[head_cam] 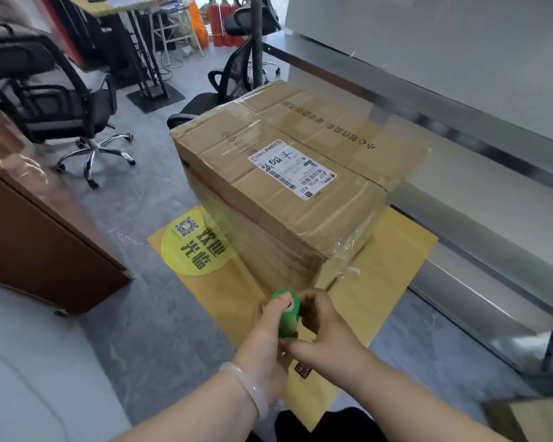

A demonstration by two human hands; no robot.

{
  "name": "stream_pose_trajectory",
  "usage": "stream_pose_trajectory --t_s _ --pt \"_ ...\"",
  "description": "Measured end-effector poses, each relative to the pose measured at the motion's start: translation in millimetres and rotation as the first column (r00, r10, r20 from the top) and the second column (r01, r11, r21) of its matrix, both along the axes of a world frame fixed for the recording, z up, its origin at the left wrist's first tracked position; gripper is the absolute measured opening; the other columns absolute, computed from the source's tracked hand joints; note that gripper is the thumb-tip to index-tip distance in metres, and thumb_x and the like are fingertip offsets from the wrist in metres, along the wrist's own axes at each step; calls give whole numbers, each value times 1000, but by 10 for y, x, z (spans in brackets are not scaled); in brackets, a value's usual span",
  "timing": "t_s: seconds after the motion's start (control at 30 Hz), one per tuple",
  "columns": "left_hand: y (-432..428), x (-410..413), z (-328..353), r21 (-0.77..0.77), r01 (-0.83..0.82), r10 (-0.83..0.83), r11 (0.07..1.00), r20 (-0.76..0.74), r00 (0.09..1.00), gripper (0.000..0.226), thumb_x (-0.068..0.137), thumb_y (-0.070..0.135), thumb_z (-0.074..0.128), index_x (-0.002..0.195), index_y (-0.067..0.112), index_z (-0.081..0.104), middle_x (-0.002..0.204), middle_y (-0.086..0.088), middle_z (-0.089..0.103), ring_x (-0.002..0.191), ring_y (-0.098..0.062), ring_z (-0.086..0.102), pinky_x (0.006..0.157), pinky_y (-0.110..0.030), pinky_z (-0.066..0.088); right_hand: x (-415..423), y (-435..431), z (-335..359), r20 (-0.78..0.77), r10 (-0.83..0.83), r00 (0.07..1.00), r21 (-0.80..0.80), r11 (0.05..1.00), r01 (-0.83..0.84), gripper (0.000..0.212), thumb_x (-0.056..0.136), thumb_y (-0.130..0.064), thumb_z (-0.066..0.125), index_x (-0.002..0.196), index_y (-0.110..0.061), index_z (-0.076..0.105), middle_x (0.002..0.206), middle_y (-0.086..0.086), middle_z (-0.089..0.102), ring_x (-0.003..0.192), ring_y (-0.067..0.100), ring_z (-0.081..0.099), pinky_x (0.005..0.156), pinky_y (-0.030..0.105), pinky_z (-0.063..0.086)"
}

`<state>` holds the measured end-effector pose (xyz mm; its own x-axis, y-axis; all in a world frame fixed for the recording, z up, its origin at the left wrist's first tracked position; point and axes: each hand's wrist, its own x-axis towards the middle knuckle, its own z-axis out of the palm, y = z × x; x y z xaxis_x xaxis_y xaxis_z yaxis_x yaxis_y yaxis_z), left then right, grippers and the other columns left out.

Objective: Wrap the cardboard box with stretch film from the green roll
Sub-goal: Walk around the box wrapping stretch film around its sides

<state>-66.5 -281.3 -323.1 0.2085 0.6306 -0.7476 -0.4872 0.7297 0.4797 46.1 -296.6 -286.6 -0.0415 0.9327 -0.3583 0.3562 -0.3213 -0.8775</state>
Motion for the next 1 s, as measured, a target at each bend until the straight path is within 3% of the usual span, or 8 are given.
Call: stream_pose_trajectory --t_s 0.17,0.23,0.4,0.5,0.63,0.8,0.9,1.0 --pt "-63 299 130 51 -31 26 998 103 994 98 50 50 81 138 14 55 127 -15 64 116 -26 63 80 -36 55 377 43 99 79 155 985 152 975 -165 59 60 -37 72 111 -53 46 116 -17 49 108 -9 48 87 5 38" --pt "-96 479 177 80 -55 46 995 110 993 92 47 47 81 129 9 62 113 -16 65 110 -28 62 86 -36 49 572 115 107 63 176 982 176 967 -184 52 60 -36 71 104 -44 47 113 -14 52 108 -4 50 89 12 40" --pt "-91 1001 230 97 -236 223 967 123 967 88 54 43 79 132 6 60 116 -18 64 117 -28 57 94 -39 45 1038 325 142 -8 361 933 145 923 -356 58 59 -38 73 107 -37 39 109 -5 60 105 10 58 88 28 52" --pt "-52 1277 258 128 -310 302 942 80 950 83 55 43 79 129 9 63 130 -18 67 127 -27 58 115 -45 39 1300 472 112 95 455 885 189 865 -465 67 61 -38 73 122 -39 45 117 -11 55 109 -2 52 95 22 45" --pt "-21 1537 261 132 -386 389 913 0 921 84 51 48 80 125 12 66 128 -15 68 125 -26 60 112 -44 41 1550 585 104 113 499 859 224 830 -511 55 63 -30 76 112 -36 54 112 -11 54 104 -4 51 88 12 42" --pt "17 1909 256 86 -449 445 890 58 894 92 67 46 78 147 16 44 144 -11 57 133 -19 54 118 -42 37 1766 686 96 23 486 874 182 857 -481 46 59 -24 67 97 -37 43 90 -11 61 83 -3 57 76 21 49" --pt "102 2015 152 135 -422 426 897 1 905 120 55 49 83 157 27 24 148 -5 53 133 -18 53 117 -45 36 1858 770 50 74 473 878 222 851 -477 48 62 -28 68 105 -43 53 104 -16 61 100 -3 57 84 18 47" --pt "161 2026 100 158 -336 342 928 -9 940 129 49 60 85 157 39 18 150 3 51 137 -17 50 120 -49 27 1884 863 51 118 472 874 238 841 -486 38 61 -34 68 98 -38 59 105 -10 58 100 1 55 86 25 49"
